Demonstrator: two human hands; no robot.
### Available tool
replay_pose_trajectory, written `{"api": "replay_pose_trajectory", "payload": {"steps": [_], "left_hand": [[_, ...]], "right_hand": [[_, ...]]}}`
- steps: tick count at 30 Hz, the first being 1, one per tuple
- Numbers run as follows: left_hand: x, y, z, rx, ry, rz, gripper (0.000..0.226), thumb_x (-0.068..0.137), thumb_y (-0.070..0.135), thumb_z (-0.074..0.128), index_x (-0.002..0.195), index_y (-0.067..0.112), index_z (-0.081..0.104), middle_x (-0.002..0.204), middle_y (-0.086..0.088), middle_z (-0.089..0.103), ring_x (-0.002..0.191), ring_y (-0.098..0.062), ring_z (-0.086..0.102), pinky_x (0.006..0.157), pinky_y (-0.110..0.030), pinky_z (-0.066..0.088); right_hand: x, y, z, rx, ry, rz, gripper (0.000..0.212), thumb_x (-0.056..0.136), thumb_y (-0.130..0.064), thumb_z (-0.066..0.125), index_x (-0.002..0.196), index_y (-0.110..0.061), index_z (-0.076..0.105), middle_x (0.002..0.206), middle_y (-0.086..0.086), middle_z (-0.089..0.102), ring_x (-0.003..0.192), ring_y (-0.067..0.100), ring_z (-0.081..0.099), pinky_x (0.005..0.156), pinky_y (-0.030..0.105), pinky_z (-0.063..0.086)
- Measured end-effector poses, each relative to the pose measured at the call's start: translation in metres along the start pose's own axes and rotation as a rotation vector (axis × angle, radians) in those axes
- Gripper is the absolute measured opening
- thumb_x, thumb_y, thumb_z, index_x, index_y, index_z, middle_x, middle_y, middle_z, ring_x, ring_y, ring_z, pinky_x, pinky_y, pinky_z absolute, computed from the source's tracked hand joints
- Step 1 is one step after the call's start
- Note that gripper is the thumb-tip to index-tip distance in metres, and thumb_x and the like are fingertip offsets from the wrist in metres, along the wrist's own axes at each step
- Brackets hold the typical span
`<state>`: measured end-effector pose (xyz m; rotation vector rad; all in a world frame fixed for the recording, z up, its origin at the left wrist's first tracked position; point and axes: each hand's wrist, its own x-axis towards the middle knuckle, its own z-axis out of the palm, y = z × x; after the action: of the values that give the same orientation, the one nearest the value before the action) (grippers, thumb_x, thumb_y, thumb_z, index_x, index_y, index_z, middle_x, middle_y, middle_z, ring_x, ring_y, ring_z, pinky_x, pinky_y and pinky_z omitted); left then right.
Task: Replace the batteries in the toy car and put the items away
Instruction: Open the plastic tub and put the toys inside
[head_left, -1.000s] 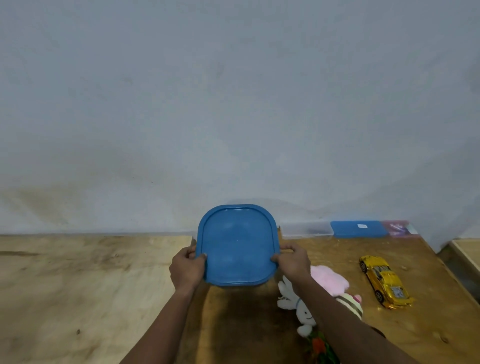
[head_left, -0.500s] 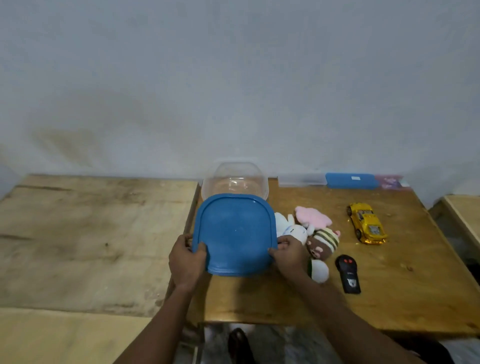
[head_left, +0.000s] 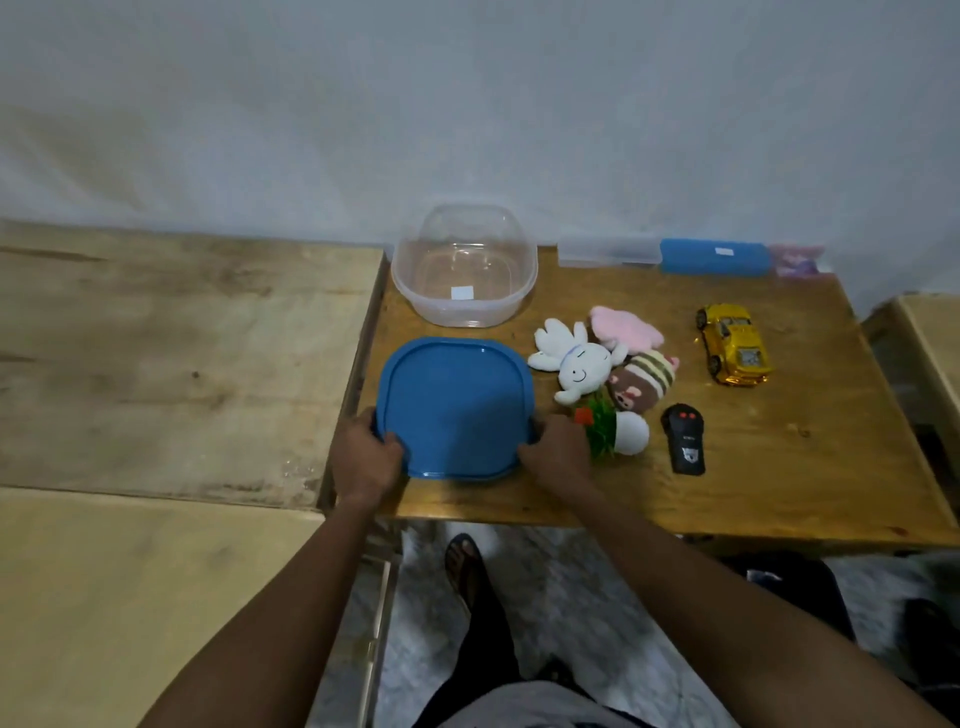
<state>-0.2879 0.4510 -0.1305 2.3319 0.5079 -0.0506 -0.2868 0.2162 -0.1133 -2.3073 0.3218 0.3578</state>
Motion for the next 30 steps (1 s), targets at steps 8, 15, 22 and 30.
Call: {"api": "replay_pose_trajectory", "payload": {"steps": [8, 15, 22, 30], "left_hand": [[0.003, 0.017, 0.02, 0.216, 0.054, -0.129, 0.051, 0.078, 0.027, 0.064, 0.128, 0.019, 0.06, 0.123, -0.017, 0.056, 0.118, -0.04, 0.051, 0.1, -0.054, 0.044], [0.004, 0.088, 0.063, 0.026, -0.01, 0.161, 0.048, 0.082, 0.022, 0.069, 0.129, 0.019, 0.061, 0.129, -0.006, 0.052, 0.121, -0.026, 0.048, 0.104, -0.053, 0.041], [0.02, 0.165, 0.112, 0.054, -0.275, 0.455, 0.048, 0.079, 0.036, 0.075, 0.124, 0.02, 0.066, 0.12, -0.006, 0.056, 0.11, -0.024, 0.055, 0.087, -0.041, 0.05], [0.016, 0.207, 0.156, 0.395, -0.358, 0.43, 0.086, 0.076, 0.056, 0.069, 0.148, 0.02, 0.038, 0.147, -0.012, 0.037, 0.135, -0.036, 0.037, 0.101, -0.051, 0.045]], "right_hand": [[0.006, 0.006, -0.01, -0.009, 0.029, -0.136, 0.017, 0.079, -0.015, 0.065, 0.095, -0.021, 0.068, 0.073, 0.001, 0.061, 0.061, 0.006, 0.048, 0.052, 0.017, 0.037], [0.021, 0.01, -0.063, 0.039, 0.364, -0.192, 0.03, 0.085, -0.016, 0.066, 0.115, -0.014, 0.071, 0.106, 0.002, 0.072, 0.096, 0.015, 0.065, 0.083, 0.023, 0.049], [0.051, 0.045, -0.105, -0.004, 0.577, -0.038, 0.027, 0.081, -0.022, 0.065, 0.107, -0.021, 0.072, 0.101, 0.0, 0.071, 0.092, 0.018, 0.064, 0.072, 0.03, 0.051], [0.043, 0.101, -0.129, -0.058, 0.411, 0.358, 0.055, 0.081, -0.04, 0.063, 0.133, -0.024, 0.053, 0.126, 0.009, 0.055, 0.114, 0.032, 0.054, 0.084, 0.041, 0.05]]}}
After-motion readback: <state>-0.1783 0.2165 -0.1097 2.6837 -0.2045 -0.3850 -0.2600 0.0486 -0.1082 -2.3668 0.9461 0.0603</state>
